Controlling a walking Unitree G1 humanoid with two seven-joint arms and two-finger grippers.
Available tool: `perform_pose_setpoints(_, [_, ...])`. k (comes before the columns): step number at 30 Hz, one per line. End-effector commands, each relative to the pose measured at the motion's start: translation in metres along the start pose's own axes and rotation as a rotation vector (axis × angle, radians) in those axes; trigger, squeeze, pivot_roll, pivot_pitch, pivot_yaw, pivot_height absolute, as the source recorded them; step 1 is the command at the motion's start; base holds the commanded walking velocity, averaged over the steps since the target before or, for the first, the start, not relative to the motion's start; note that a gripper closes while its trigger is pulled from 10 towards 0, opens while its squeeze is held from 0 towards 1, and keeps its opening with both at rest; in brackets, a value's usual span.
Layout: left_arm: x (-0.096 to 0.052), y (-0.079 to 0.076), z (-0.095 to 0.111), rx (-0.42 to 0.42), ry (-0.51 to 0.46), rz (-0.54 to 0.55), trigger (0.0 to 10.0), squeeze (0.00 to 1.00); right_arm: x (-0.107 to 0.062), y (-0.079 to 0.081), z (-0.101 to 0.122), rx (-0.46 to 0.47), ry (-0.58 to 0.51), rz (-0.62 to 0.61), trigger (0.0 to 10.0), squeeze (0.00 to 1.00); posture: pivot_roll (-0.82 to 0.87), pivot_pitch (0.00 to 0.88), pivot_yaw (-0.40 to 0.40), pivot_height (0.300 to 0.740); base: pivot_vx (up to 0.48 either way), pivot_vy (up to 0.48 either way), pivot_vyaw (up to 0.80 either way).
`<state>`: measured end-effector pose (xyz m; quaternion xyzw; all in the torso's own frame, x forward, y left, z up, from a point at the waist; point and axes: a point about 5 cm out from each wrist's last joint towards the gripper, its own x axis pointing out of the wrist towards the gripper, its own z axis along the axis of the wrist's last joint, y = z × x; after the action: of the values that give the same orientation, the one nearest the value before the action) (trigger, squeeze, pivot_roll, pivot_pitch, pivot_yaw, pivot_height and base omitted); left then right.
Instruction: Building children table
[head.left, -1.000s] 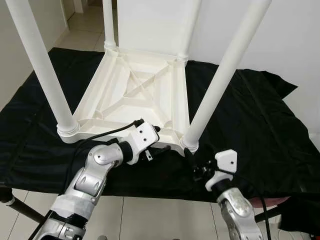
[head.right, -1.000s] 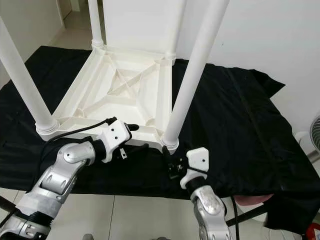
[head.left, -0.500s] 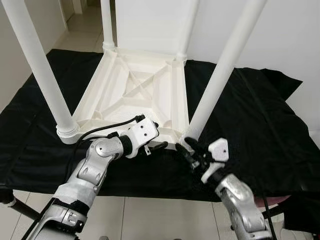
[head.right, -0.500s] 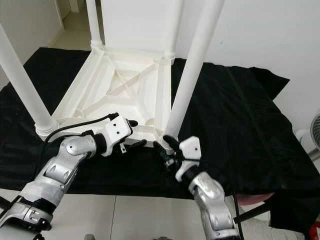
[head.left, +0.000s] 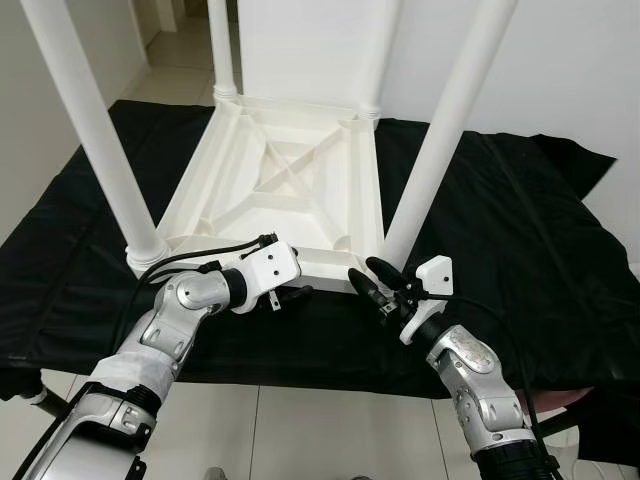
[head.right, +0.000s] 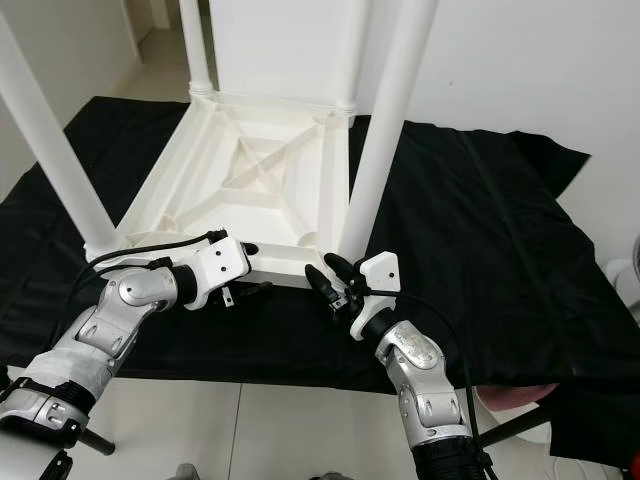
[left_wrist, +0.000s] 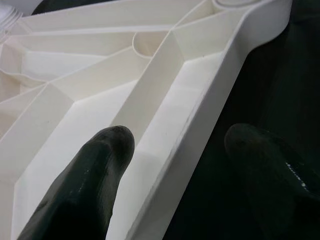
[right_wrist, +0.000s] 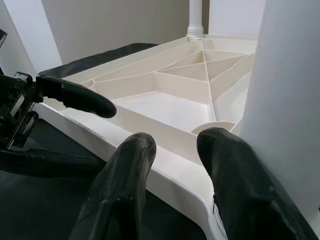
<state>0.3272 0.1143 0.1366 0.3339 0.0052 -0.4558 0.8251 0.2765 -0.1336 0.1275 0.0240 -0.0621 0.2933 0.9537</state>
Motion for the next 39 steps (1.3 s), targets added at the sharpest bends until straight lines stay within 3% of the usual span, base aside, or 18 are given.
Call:
perform_pose_setpoints(1, [0.003,0.002,-0.002,0.013,0.013,0.02,10.0,0.0,-0.01,-0.011,-0.002,-0.002,0.009,-0.072,10.0,0.0,-0.04,0.013,-0.019,0.74,0.0,0.0,0.0])
perform_pose_setpoints(12, [0.014,0.005,-0.013,0.022,0.068,-0.004,10.0,0.0,-0.015,-0.005,-0.006,0.008,0.007,-0.078,10.0,0.0,-0.06,0.006,0.003,0.74,0.0,0.0,0.0])
perform_pose_setpoints(14, [0.018,0.009,-0.018,-0.029,0.096,-0.014,10.0,0.0,-0.013,0.009,-0.009,0.025,0.009,-0.044,10.0,0.0,-0.06,0.007,0.008,0.74,0.0,0.0,0.0])
perform_pose_setpoints(19, [0.017,0.009,-0.02,-0.074,0.093,-0.06,9.5,0.0,-0.014,0.015,-0.012,0.036,0.015,-0.034,10.0,0.0,-0.06,0.008,0.009,0.74,0.0,0.0,0.0])
perform_pose_setpoints(20, [0.014,0.009,-0.022,-0.13,0.069,-0.111,4.8,0.0,-0.014,0.016,-0.013,0.034,0.018,-0.03,10.0,0.0,-0.06,0.018,0.01,0.74,0.0,0.0,0.0])
perform_pose_setpoints(24, [0.013,0.01,-0.023,-0.161,0.058,-0.133,4.8,0.0,-0.014,0.017,-0.013,0.033,0.019,-0.029,10.0,0.0,-0.06,0.018,0.01,0.74,0.0,0.0,0.0])
perform_pose_setpoints(25, [0.012,0.011,-0.025,-0.173,0.061,-0.139,0.6,0.0,-0.014,0.016,-0.013,0.032,0.018,-0.029,10.0,0.0,-0.06,0.025,0.011,0.74,0.0,0.0,0.0])
perform_pose_setpoints(26, [0.012,0.013,-0.026,-0.19,0.064,-0.138,0.0,0.0,-0.014,0.016,-0.013,0.03,0.019,-0.031,10.0,0.0,-0.06,0.025,0.012,0.74,0.0,0.0,0.0])
perform_pose_setpoints(39, [0.001,0.012,-0.042,-0.248,0.102,-0.156,0.0,0.0,-0.015,0.016,-0.014,0.017,0.028,-0.035,10.0,0.0,-0.05,0.045,0.016,0.74,0.0,0.0,0.0])
